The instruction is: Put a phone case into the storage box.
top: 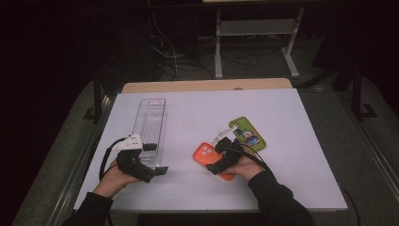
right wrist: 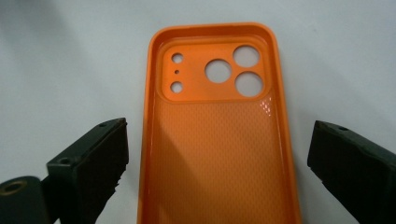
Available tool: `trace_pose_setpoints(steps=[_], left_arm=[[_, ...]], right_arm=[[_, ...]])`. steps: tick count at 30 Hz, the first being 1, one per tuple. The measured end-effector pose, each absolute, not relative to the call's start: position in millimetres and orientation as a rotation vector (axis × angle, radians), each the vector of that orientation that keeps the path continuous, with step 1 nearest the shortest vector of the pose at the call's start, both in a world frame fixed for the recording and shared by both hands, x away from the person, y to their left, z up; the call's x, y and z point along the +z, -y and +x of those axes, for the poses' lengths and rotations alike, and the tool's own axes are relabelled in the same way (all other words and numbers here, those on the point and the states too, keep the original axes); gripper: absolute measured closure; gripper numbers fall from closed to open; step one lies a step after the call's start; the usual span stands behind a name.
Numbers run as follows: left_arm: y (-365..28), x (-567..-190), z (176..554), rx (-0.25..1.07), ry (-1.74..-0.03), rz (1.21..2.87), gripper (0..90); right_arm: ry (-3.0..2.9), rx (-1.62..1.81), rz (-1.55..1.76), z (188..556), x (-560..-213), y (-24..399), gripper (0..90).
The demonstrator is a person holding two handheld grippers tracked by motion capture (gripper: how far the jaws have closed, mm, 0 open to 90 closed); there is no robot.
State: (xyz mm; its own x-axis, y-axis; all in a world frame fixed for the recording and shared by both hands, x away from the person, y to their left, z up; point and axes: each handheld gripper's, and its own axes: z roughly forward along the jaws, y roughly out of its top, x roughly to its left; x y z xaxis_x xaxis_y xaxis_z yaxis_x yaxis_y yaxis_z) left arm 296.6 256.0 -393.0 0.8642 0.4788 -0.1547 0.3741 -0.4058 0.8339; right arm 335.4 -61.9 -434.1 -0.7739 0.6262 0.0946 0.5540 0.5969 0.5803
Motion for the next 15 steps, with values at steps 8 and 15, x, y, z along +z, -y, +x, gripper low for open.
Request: trace_pose_setpoints(steps=[8,15], left_arm=[[-256.2,-392.8,296.5,0.133,-0.621,2.04,0.0],[-256.1,-392.9,296.5,0.133,-0.621,2.041,0.0]], right_arm=[[-2.719,0.893,0.984,334.9,-440.5,59.0,7.2],[-2.724,0.865,0.959,332.8,-442.1,56.9,11.0]])
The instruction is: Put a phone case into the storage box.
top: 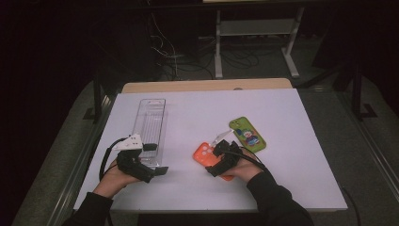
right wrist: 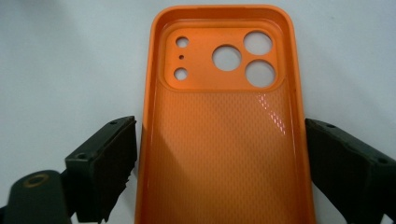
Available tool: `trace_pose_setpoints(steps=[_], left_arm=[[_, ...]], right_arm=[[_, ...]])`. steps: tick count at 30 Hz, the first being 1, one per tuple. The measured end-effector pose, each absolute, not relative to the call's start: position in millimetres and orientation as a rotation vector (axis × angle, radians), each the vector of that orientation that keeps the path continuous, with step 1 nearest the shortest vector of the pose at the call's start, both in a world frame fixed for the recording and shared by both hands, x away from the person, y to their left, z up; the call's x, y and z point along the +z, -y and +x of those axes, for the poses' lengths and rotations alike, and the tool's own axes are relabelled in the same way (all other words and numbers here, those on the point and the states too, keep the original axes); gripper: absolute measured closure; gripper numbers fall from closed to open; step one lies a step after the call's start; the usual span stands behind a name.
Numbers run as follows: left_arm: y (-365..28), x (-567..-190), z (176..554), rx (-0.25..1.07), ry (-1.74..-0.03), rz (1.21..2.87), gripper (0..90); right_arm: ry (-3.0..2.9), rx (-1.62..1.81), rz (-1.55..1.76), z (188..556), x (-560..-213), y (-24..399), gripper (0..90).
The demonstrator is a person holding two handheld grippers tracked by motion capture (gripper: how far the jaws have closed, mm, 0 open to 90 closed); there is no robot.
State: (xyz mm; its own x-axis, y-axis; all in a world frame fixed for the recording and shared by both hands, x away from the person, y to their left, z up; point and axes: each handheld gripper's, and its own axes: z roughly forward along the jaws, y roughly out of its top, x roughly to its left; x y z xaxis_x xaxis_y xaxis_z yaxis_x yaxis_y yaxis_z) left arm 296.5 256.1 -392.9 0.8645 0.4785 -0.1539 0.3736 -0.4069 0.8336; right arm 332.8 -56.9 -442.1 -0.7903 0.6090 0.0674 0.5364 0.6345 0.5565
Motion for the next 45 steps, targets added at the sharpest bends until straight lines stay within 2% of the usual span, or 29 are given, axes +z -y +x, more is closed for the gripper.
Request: trace_pose_setpoints(steps=[21,45], left_arm=[[-256.3,-392.4,296.4,0.129,-0.622,2.04,0.0],[-244.0,-378.7,313.6,0.084,-0.604,2.043,0.0]], right_arm=[[-2.727,0.832,0.951,332.9,-438.8,57.9,15.3],[-2.755,0.894,0.761,366.5,-382.5,105.2,15.2]])
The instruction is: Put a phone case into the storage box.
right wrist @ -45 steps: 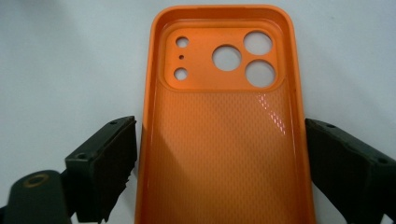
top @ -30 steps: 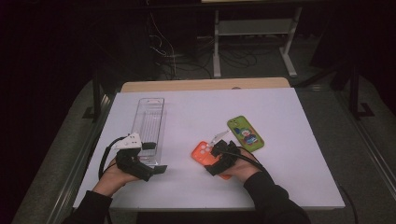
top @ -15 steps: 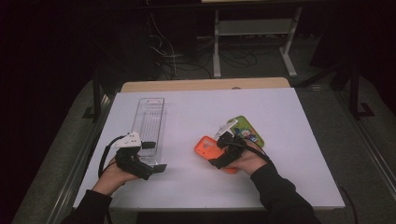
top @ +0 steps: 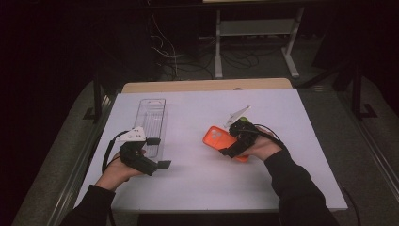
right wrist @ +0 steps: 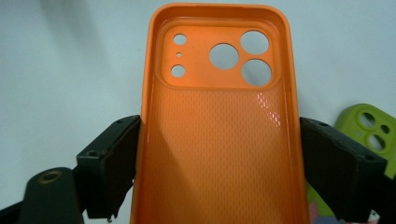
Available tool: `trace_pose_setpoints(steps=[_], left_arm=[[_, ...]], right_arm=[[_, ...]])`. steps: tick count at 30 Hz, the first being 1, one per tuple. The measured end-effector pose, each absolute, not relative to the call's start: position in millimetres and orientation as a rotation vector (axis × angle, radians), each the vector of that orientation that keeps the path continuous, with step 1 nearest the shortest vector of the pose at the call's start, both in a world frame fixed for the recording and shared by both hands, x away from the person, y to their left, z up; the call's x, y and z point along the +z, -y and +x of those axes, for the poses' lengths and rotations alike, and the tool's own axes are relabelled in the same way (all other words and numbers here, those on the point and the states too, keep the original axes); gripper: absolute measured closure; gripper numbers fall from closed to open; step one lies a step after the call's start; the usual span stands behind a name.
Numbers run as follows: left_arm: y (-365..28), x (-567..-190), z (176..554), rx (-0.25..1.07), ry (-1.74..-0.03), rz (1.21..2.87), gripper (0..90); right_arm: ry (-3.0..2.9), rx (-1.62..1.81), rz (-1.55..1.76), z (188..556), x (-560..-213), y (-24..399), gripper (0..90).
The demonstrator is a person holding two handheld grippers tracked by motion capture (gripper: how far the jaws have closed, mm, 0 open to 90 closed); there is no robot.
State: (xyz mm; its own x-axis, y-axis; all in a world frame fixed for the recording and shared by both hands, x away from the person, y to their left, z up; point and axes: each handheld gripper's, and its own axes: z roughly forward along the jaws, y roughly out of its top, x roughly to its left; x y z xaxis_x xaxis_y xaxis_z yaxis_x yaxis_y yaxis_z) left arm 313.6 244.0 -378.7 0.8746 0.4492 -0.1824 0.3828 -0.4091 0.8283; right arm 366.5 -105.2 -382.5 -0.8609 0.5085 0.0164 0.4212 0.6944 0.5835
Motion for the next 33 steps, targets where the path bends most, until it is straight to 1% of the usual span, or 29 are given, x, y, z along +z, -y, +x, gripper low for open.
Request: trace_pose_setpoints(steps=[7,15,23,33], left_arm=[[-223.8,-365.1,327.1,0.067,-0.537,2.077,0.0],[-185.5,-349.4,344.4,0.032,-0.384,2.136,0.0],[-164.7,-347.8,356.6,0.014,-0.332,2.143,0.0],[-152.4,-356.3,354.3,-0.019,-0.266,2.181,0.0]], right_arm=[[-2.778,0.918,0.736,371.9,-378.1,118.3,15.2],[-2.797,0.922,0.664,368.6,-377.3,122.8,15.2],[-2.809,0.937,0.629,365.9,-375.0,124.9,15.2],[-2.842,0.945,0.523,359.1,-375.7,118.2,15.1]])
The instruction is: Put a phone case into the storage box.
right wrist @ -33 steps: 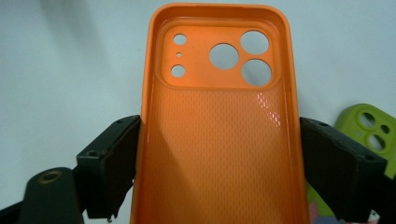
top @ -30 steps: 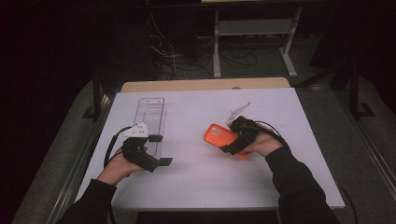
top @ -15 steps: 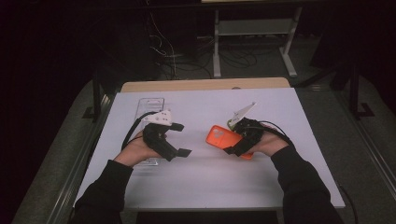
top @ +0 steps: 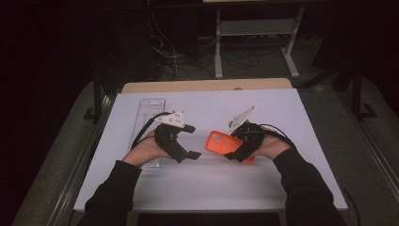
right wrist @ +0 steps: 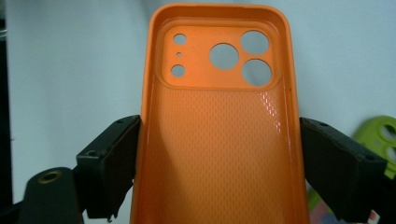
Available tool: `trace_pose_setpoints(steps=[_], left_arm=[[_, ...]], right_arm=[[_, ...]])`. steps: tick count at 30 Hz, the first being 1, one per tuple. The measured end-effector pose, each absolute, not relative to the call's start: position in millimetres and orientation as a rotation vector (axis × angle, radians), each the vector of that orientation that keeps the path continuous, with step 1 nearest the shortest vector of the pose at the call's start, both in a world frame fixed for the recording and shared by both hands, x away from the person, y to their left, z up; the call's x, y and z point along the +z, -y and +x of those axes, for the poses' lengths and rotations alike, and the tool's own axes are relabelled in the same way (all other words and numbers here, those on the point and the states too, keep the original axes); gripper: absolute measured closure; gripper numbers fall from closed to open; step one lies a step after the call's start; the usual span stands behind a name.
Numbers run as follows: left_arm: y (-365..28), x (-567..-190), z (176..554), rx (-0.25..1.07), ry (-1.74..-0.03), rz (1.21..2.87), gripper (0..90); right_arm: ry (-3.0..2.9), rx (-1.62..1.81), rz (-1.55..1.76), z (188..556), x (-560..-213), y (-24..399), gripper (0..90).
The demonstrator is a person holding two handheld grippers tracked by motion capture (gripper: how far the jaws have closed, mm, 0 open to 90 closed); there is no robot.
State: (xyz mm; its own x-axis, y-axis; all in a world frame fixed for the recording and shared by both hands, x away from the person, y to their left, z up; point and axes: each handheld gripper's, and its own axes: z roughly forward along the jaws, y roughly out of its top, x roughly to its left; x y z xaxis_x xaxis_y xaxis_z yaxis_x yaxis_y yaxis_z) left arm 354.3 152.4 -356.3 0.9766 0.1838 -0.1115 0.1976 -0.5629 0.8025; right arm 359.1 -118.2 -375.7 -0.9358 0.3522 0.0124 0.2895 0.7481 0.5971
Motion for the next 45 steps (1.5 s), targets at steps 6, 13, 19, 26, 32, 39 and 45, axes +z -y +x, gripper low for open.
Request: trace_pose_setpoints(steps=[6,13,19,26,32,39,45], left_arm=[[-149.4,-356.4,351.7,-0.034,-0.232,2.194,0.0],[-145.2,-359.1,346.6,-0.08,-0.165,2.23,0.0],[-139.6,-364.1,341.9,-0.114,-0.124,2.285,0.0],[-127.9,-373.0,333.4,-0.151,-0.058,2.359,0.0],[-123.0,-377.0,331.6,-0.144,-0.023,2.406,0.0],[-118.4,-380.3,328.4,-0.149,-0.01,2.419,0.0],[-114.8,-383.6,326.2,-0.132,-0.004,2.444,1.1]], right_arm=[[-2.898,0.924,0.393,348.5,-377.9,103.3,15.1],[-2.945,0.922,0.249,335.8,-376.9,87.4,15.1],[-2.963,0.948,0.165,329.9,-374.5,81.2,15.1],[-2.976,0.952,0.084,322.7,-370.1,74.7,15.1],[-2.997,0.944,0.101,316.4,-366.3,71.8,15.1],[-2.971,0.964,0.049,316.9,-365.4,69.8,15.1],[-2.959,0.952,0.049,317.8,-364.0,70.5,15.1]])
